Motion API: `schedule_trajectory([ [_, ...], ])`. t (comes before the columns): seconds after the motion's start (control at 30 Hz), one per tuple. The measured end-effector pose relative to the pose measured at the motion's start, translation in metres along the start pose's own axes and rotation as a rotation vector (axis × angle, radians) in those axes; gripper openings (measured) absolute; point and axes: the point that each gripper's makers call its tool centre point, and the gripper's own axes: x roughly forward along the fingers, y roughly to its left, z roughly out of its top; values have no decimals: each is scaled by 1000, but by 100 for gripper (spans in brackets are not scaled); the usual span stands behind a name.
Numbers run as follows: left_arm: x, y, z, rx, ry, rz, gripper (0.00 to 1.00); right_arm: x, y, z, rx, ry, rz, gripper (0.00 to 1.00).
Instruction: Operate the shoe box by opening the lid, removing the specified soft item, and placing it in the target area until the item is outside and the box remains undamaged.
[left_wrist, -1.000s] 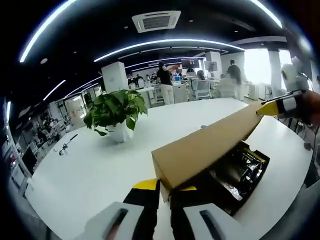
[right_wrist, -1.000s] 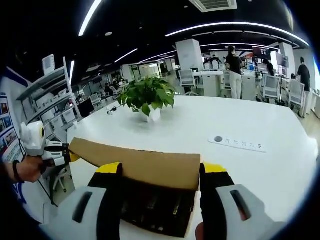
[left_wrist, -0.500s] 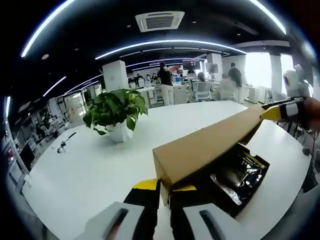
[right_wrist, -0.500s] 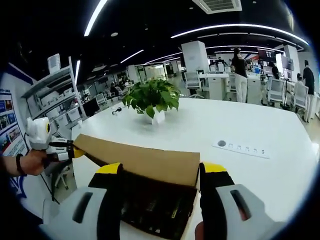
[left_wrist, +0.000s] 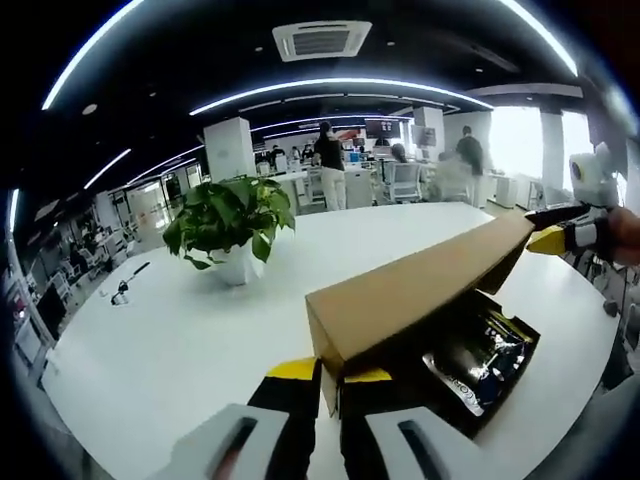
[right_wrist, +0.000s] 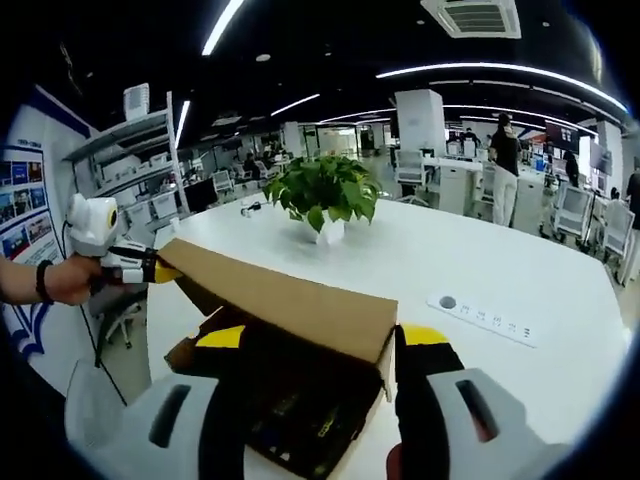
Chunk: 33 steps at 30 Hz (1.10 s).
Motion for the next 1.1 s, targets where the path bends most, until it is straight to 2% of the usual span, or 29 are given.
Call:
schedule_trajectory([
  [0.23, 4, 3, 3, -14, -3, -1, 5, 7, -23, -10, -12, 37, -75, 30],
  [0.3, 6, 3, 4, -20, -4, -1, 5, 7, -34, -12, 0, 45, -122, 18],
  [0.37, 7, 5, 5, -25, -6, -1, 5, 7, -46, -16, 67, 47, -154, 6],
  [0.43, 8, 5, 6, -26, -11, 1, 5, 9, -50, -17, 117, 39, -151, 6],
  [0.57, 11, 8, 7, -35, -18, 0, 5, 14, -49, -20, 64, 57, -150, 2],
  [0.8, 16, 11, 10, -43, -28, 2, 5, 21, -55, -20, 88, 54, -164, 2],
  [1.1, 26, 10, -9, -49, 11, -15, 4, 28, -61, -23, 73, 70, -148, 1],
])
